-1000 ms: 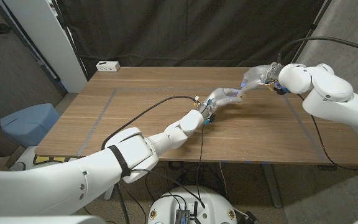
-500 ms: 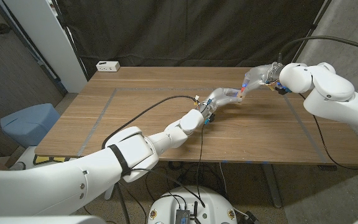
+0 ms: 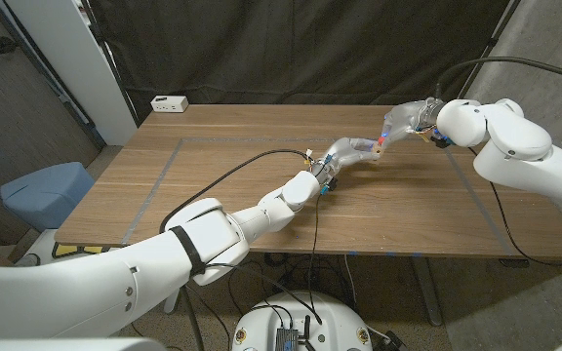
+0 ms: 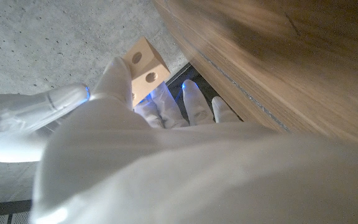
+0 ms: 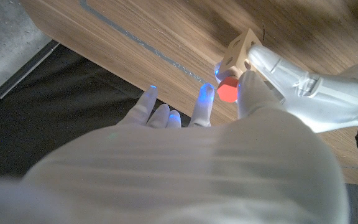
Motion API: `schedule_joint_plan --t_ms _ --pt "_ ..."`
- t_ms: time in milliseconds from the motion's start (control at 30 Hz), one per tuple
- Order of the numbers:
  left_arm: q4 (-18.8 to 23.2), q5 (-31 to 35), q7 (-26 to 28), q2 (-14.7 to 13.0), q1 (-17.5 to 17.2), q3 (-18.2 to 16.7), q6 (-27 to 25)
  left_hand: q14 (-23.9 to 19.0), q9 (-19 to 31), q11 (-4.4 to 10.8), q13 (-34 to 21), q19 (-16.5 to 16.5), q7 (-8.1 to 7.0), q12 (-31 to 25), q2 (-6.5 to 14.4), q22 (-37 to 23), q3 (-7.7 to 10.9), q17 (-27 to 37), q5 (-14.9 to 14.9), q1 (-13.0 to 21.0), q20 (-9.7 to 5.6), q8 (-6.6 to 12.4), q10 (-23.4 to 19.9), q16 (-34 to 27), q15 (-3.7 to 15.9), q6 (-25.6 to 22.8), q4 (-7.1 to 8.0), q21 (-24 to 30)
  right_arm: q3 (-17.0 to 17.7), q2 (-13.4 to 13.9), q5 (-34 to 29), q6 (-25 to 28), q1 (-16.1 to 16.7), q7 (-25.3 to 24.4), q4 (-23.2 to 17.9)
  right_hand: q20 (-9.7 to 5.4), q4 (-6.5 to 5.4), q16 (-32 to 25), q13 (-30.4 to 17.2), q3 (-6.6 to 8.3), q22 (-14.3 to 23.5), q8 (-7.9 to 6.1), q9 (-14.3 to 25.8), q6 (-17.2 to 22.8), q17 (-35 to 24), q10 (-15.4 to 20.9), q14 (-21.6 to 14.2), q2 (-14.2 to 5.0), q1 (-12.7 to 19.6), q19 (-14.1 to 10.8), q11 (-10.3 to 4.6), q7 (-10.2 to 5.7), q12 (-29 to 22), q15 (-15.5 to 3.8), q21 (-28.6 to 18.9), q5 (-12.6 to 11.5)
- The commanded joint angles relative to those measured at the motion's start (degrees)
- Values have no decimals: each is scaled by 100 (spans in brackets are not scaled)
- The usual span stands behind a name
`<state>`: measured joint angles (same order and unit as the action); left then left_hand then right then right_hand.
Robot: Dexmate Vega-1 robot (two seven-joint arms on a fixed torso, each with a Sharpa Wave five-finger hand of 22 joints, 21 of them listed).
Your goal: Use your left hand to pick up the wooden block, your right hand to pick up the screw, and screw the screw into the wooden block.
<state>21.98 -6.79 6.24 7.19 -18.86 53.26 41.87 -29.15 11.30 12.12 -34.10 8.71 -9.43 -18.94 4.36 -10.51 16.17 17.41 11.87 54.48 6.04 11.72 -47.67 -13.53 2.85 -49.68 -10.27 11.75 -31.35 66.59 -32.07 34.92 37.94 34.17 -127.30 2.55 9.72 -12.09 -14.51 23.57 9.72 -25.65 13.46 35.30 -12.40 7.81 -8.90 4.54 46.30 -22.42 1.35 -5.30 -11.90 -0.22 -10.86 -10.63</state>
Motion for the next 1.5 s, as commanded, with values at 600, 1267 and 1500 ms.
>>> schedule_joint_plan --t_ms 600,1267,1500 --pt "-22 1 3 23 52 48 -113 -45 26 6 -30 40 -46 -30 225 -22 220 25 30 -112 5 56 -49 1 624 -99 174 41 24 -121 -68 -36 115 -276 108 -80 -63 -103 -10 170 22 -312 39 612 -64 339 -191 -118 114 -174 -70 1 -110 -173 -77 -11" --pt "-36 -55 -51 37 78 47 -207 -40 26 6 -22 40 -52 -23 234 -22 228 28 31 -113 9 52 -45 1 620 -90 175 41 -23 -198 -74 -62 47 -274 196 -108 -105 -132 -4 188 22 -382 44 708 -92 418 -255 -158 67 -222 -52 -5 -121 -184 -78 8" --pt "-42 -77 -71 41 86 49 -255 -48 26 5 -24 40 -59 -27 226 -22 229 24 31 -116 6 54 -51 2 622 -96 172 41 -59 -233 -119 -29 26 -271 217 -106 -123 -142 -1 179 22 -437 61 788 -104 456 -267 -171 33 -250 -64 6 -127 -183 -82 17"
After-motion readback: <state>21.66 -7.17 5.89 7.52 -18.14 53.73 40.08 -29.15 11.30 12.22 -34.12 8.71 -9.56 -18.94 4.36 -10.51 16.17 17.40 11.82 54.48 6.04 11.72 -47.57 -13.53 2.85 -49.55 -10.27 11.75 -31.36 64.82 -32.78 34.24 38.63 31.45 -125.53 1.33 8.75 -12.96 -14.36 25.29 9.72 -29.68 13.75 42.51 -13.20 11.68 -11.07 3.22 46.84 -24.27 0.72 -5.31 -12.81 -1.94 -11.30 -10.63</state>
